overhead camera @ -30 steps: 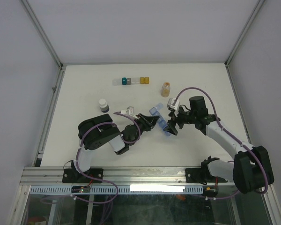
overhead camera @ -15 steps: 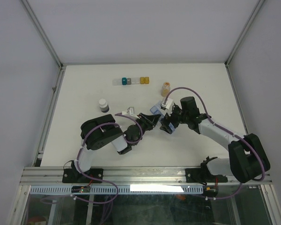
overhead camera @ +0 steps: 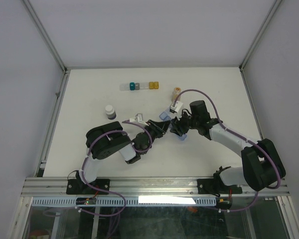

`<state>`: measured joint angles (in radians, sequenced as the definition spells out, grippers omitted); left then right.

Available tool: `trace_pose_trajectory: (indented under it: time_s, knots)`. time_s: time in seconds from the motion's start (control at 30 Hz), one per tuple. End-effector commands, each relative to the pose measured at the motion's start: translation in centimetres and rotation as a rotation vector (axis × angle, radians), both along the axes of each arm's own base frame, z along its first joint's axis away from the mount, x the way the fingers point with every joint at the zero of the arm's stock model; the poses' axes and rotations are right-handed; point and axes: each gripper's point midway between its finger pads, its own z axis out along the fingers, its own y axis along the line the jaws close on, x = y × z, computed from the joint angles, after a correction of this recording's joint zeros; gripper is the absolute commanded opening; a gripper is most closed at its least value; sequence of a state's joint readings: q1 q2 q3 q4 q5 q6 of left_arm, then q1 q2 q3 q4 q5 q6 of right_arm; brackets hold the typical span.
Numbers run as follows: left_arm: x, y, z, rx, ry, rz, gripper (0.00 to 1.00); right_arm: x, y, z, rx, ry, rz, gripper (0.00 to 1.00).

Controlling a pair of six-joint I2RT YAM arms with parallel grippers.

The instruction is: Sort the pills into containers

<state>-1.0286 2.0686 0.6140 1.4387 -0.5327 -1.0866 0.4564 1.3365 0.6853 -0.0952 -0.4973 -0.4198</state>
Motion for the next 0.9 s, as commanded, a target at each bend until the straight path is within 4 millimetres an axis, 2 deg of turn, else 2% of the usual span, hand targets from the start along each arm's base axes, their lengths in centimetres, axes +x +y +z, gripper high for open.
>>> trace_pose_trajectory:
  time_s: [0.0, 0.07, 0.17, 0.33, 0.43, 0.57, 0.7, 0.77, 0.87]
  knots:
    - [-0.5, 0.0, 6.5, -0.238, -0.114, 0.004, 0.16, 1.6, 1.0, 2.2, 0.038, -0.055, -0.010, 0.44]
    - [-0.6, 0.0, 6.6, -0.240, -0.118, 0.003, 0.20, 1.6, 1.0, 2.2, 0.035, -0.051, -0.011, 0.37]
    - [-0.8, -0.1, 6.7, -0.232, -0.127, -0.011, 0.32, 1.6, 0.9, 2.2, 0.033, -0.048, -0.017, 0.29]
    - [-1.1, 0.1, 6.4, -0.211, -0.126, -0.023, 0.54, 1.8, 0.5, 2.6, 0.056, -0.034, -0.024, 0.23]
    - [-1.3, 0.3, 6.3, -0.201, -0.129, -0.026, 0.63, 1.8, 0.3, 2.8, 0.069, -0.026, -0.024, 0.20]
    - [-1.8, 0.5, 6.5, -0.157, -0.155, -0.036, 0.69, 1.9, -0.2, 3.0, 0.075, -0.028, -0.024, 0.18]
    - [-2.4, 1.9, 6.1, -0.099, -0.170, -0.023, 0.72, 2.1, -1.3, 3.2, 0.055, -0.059, -0.021, 0.17]
    - [-3.4, 2.7, 6.9, -0.074, -0.217, -0.040, 0.72, 2.0, -2.1, 3.0, 0.024, -0.082, -0.008, 0.17]
    - [-5.3, 3.7, 8.0, 0.066, -0.329, -0.069, 0.73, 1.7, -3.1, 2.7, -0.022, -0.097, 0.029, 0.17]
